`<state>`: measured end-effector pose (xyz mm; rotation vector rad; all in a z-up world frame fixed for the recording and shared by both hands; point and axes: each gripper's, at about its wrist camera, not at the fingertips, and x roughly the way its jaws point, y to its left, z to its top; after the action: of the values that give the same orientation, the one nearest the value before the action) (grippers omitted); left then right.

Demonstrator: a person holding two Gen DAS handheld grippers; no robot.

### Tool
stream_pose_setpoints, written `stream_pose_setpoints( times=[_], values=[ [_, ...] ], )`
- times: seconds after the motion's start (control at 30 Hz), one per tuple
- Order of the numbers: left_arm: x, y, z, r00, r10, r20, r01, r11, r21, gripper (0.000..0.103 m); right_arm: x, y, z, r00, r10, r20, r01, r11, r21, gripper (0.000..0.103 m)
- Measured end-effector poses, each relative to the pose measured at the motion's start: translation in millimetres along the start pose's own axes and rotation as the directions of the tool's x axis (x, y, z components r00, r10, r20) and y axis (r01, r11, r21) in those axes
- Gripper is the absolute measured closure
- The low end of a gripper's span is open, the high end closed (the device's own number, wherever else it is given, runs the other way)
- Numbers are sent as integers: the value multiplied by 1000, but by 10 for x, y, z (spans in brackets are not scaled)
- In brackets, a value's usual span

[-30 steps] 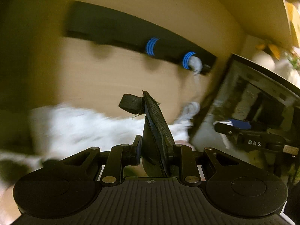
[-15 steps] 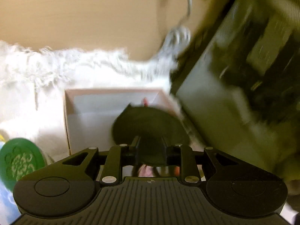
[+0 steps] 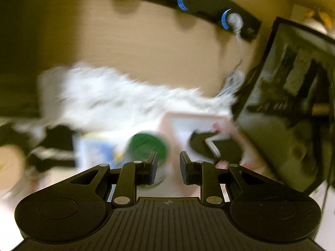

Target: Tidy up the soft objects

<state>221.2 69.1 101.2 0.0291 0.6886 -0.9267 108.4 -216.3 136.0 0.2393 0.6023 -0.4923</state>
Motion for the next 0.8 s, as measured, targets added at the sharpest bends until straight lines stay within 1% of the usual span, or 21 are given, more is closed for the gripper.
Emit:
stream_pose_setpoints(
  times=[0.07, 0.17, 0.23, 0.3, 0.37, 0.43, 0.5, 0.53, 0.6, 0.63, 0.67, 0.73, 0.77, 0.8],
  values=[
    [-147, 135, -113, 999, 46, -19, -46, 999, -12, 77, -40, 84, -33, 1000, -21, 5, 21, 999, -33, 37],
    [-365, 350, -283, 996, 86, -35, -88, 994, -67, 77, -97, 258, -111, 1000, -4, 16, 5, 998, -68, 37],
    [-528, 488, -347, 993, 117, -27, -120, 988, -101, 77, -107, 446, -177, 1000, 12, 15, -10, 994, -107, 37],
    [-757, 718, -396, 988, 154, -3, -153, 977, -150, 77, -115, 663, -236, 999, 46, 3, -45, 988, -148, 37],
    [-939, 968, -387, 978, 206, 32, -194, 957, -215, 77, -131, 887, -278, 995, 98, -24, -101, 981, -167, 37],
    [-1125, 1276, -334, 960, 273, 64, -244, 927, -285, 77, -142, 1108, -295, 986, 155, -60, -163, 971, -174, 37],
    [-1202, 1579, -248, 942, 329, 58, -291, 894, -341, 77, -152, 1343, -312, 972, 212, -98, -227, 956, -185, 37],
    [-1188, 1707, -186, 940, 339, 37, -305, 884, -355, 77, -156, 1473, -329, 964, 237, -118, -256, 947, -192, 37],
    [-1092, 2025, -91, 945, 323, -45, -315, 872, -374, 77, -168, 1715, -361, 950, 271, -152, -299, 931, -209, 37],
    [-1046, 2179, -51, 947, 314, -67, -313, 859, -404, 77, -170, 1828, -380, 944, 285, -167, -317, 923, -219, 37],
    [-1023, 2312, -33, 951, 299, -78, -302, 847, -437, 78, -171, 1928, -392, 937, 297, -181, -334, 915, -226, 37],
    [-980, 2521, 24, 967, 244, -77, -249, 825, -507, 77, -168, 2101, -396, 922, 324, -212, -369, 903, -222, 37],
    [-949, 2591, 65, 972, 225, -66, -225, 818, -529, 77, -154, 2193, -386, 912, 341, -230, -389, 896, -213, 37],
    [-926, 2630, 105, 973, 227, -54, -220, 816, -535, 77, -130, 2284, -369, 901, 358, -246, -409, 889, -205, 37]
  ],
)
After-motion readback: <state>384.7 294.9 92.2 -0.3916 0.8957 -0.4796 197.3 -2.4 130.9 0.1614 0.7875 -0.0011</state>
